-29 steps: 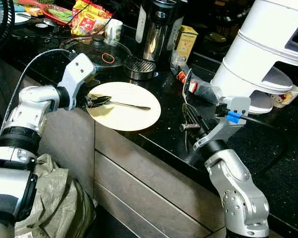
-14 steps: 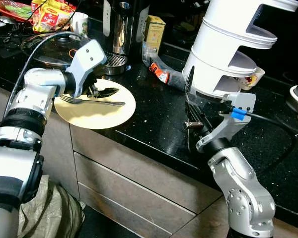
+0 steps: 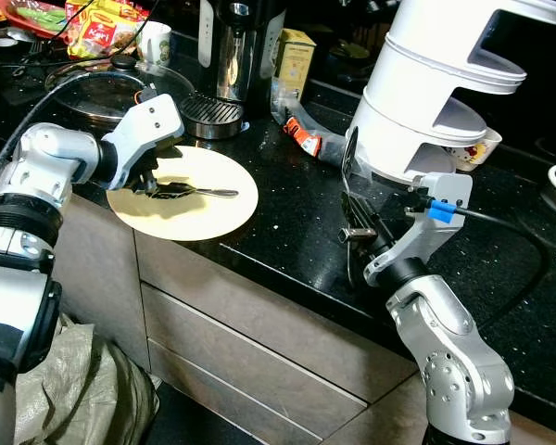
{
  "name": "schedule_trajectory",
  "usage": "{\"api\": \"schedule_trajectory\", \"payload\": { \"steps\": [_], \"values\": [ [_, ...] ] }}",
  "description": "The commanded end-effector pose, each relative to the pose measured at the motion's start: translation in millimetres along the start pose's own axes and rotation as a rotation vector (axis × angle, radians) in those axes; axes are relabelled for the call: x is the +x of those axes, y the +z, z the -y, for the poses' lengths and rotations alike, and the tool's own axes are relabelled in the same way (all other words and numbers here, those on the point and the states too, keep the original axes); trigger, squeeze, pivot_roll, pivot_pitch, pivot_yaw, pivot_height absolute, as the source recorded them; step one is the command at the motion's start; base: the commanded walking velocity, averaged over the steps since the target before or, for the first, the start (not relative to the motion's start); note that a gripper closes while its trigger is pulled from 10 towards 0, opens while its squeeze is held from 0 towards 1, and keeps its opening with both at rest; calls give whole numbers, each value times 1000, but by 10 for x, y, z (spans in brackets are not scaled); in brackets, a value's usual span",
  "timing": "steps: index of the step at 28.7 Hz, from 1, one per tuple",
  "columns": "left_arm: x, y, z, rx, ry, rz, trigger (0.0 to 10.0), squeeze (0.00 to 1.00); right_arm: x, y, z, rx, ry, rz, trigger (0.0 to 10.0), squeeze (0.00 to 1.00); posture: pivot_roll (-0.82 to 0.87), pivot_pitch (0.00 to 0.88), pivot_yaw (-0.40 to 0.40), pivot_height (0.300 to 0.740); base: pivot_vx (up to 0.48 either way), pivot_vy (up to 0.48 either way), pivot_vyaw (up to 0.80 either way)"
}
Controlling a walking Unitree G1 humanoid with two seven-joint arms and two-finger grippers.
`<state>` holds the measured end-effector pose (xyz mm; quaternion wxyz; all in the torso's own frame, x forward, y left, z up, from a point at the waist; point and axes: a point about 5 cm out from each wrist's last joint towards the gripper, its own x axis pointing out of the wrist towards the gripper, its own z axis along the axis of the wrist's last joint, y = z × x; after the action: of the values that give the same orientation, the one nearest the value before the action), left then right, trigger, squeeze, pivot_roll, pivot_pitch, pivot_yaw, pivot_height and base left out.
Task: Kitchen organization
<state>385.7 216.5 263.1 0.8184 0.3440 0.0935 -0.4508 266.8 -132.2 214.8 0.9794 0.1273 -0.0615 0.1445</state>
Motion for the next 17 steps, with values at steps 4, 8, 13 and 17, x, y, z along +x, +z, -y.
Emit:
{"api": "schedule_trajectory", "payload": {
  "steps": [4,8,13,17],
  "values": [
    [12,7,8,-54,-23,56,10000,0,-36,69,31,-18,-17,6,10000,0,5,8,-166,740,0,0,0],
    [5,-7,5,-98,-19,86,10000,0,-57,98,42,-21,-23,3,10000,0,-12,20,-168,740,0,0,0],
    [19,-18,13,-128,-26,97,10000,0,-95,123,63,-27,-33,-6,10000,0,-33,37,-173,740,0,0,0],
    [36,-62,37,-151,-41,77,10000,0,-120,135,59,-30,-37,-14,10000,0,-47,50,-175,740,0,0,0]
  ]
}}
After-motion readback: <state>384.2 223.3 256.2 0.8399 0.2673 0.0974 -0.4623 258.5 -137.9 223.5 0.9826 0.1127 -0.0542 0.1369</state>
